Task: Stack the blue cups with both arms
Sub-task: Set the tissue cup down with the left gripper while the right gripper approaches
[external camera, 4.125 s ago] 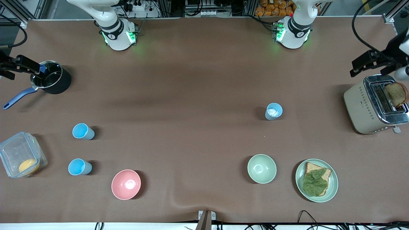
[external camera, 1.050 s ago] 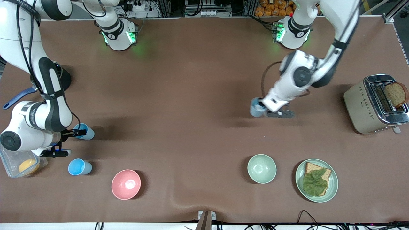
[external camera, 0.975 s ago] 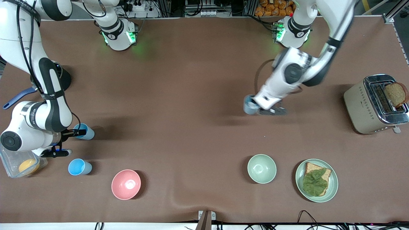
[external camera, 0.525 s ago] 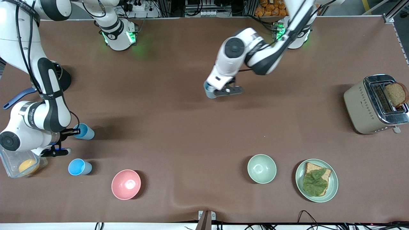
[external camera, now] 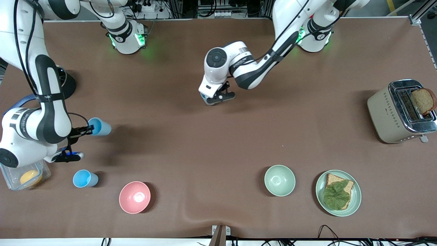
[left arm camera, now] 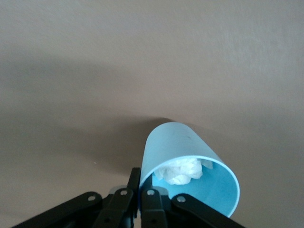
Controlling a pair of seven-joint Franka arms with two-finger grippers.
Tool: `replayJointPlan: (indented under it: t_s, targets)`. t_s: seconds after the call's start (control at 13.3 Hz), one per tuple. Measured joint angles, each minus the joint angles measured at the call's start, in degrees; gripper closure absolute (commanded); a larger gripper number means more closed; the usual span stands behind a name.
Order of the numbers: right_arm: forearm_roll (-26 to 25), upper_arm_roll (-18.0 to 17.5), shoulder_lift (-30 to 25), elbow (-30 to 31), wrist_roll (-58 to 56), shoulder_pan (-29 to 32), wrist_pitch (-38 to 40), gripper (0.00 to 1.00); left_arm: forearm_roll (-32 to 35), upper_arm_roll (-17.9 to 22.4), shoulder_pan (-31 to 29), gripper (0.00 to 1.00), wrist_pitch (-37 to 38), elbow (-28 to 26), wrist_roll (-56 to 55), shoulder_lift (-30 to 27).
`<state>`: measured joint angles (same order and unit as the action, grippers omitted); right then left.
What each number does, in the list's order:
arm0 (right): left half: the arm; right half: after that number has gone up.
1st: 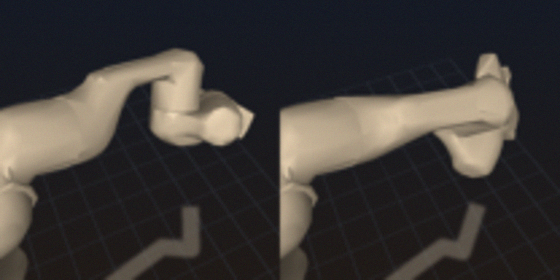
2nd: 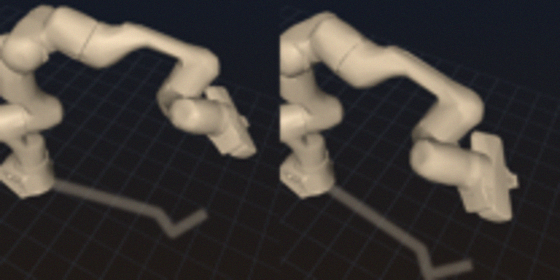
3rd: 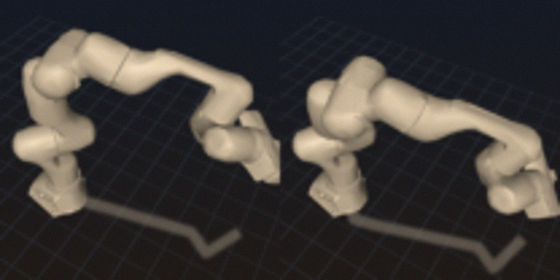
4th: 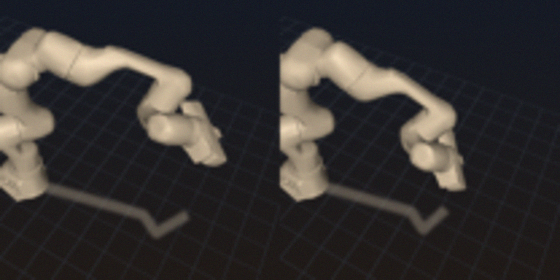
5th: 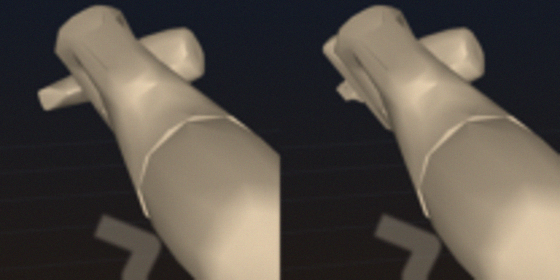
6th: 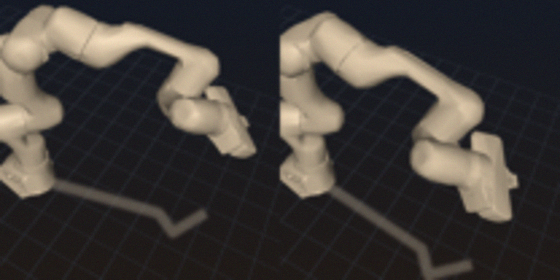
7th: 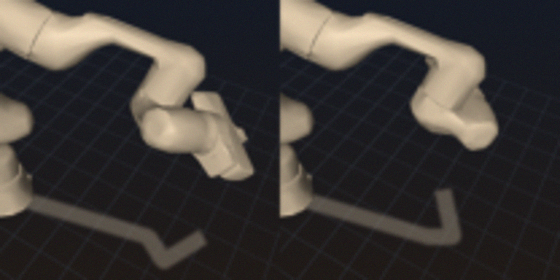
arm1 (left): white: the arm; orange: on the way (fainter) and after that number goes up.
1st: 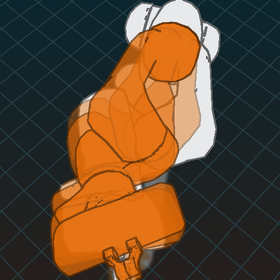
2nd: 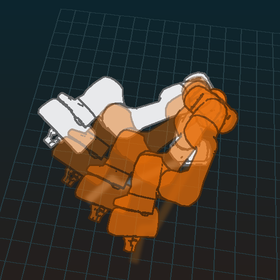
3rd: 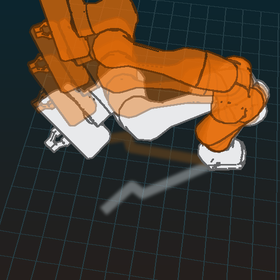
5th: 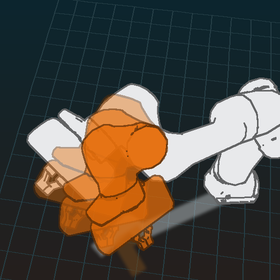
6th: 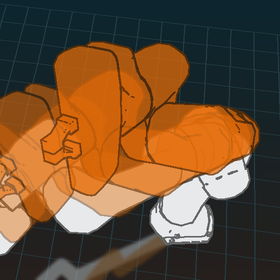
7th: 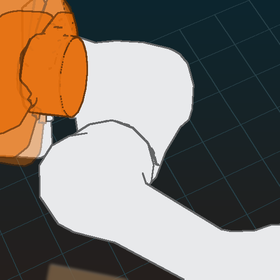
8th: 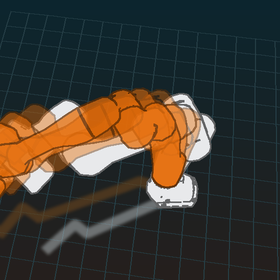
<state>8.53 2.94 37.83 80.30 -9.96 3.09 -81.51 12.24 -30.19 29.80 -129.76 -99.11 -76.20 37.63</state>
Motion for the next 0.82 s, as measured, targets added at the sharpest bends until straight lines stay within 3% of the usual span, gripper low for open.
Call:
replayJointPlan:
  t_s: [0.15,0.38,0.67,0.75,0.82]
  targets:
    - [3.8,-0.2,-1.3,-1.6,6.4,-2.8,4.0,1.00,0.6,0.3,1.1,1.00,0.0,0.3,-0.4,0.4]
    - [4.7,-0.4,-4.2,-1.3,12.0,-8.8,4.9,1.00,0.6,0.7,1.2,1.00,-0.5,1.1,-0.4,1.0]
    - [6.8,-0.4,-9.0,3.7,14.8,-13.8,2.0,1.00,0.8,2.1,1.1,1.00,-0.9,2.3,-0.3,2.2]
    - [6.9,-0.4,-10.4,6.2,16.5,-15.1,-0.1,1.00,1.0,2.4,1.1,0.80,-1.0,2.7,-0.3,2.3]
    - [7.0,-0.4,-11.9,9.0,17.7,-16.4,-2.4,1.00,1.0,2.6,1.1,0.07,-1.0,3.1,-0.3,2.5]
